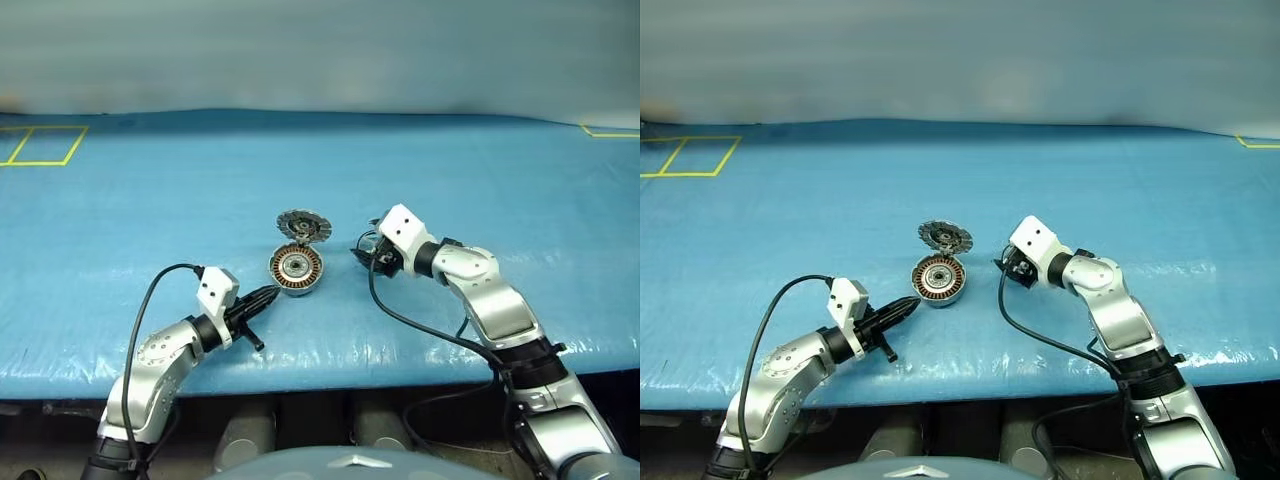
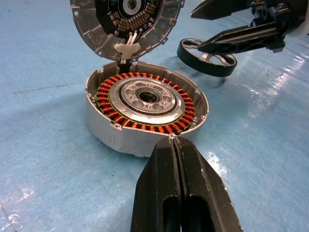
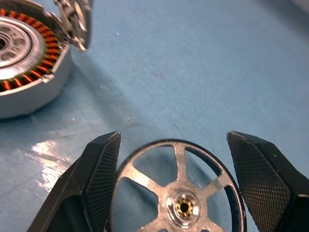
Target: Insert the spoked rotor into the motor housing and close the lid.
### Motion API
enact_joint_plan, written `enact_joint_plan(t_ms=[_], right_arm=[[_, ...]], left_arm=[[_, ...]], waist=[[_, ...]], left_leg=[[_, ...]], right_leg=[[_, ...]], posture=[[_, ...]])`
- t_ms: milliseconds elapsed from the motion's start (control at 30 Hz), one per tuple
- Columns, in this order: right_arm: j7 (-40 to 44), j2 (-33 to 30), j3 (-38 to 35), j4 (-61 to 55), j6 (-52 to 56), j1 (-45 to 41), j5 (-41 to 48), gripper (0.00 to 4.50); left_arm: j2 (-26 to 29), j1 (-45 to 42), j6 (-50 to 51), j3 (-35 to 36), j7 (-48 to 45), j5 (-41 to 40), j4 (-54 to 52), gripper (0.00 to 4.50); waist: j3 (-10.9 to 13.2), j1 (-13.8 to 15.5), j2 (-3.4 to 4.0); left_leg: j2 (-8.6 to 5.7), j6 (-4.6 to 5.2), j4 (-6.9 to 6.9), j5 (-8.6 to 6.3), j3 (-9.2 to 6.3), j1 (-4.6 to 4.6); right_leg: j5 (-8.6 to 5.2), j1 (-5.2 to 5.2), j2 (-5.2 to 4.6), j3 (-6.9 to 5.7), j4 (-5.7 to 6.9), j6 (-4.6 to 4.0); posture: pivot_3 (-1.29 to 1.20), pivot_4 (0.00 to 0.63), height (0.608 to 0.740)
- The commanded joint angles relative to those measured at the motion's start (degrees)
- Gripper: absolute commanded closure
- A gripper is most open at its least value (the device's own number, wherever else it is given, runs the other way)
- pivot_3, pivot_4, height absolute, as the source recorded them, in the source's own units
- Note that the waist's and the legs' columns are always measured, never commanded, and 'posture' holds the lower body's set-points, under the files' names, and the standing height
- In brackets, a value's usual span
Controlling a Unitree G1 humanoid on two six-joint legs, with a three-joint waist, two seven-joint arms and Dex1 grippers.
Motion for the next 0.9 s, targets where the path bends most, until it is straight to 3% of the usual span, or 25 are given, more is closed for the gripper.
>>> enact_joint_plan(t_ms=[33,900], right_arm=[[-1.7,0.5,-2.3,1.0,1.0,-1.4,0.1,0.79],[-1.6,-2.3,-4.3,-11.8,7.0,5.8,2.3,0.79]], left_arm=[[-0.4,0.1,-1.9,0.8,0.2,-0.6,-2.6,4.46],[-1.5,-0.8,-2.6,-0.6,0.7,1.1,1.0,4.46]], waist=[[0.0,0.0,0.01],[0.0,-0.1,0.02]], left_leg=[[0.00,0.00,0.00,0.00,0.01,-0.01],[0.01,0.03,-0.01,-0.01,0.01,-0.03]], right_leg=[[0.00,-0.02,0.00,0.00,0.00,0.00],[-0.13,-0.02,0.00,0.00,-0.04,0.22]], posture=[[0.00,0.150,0.740],[0.00,0.150,0.740]])
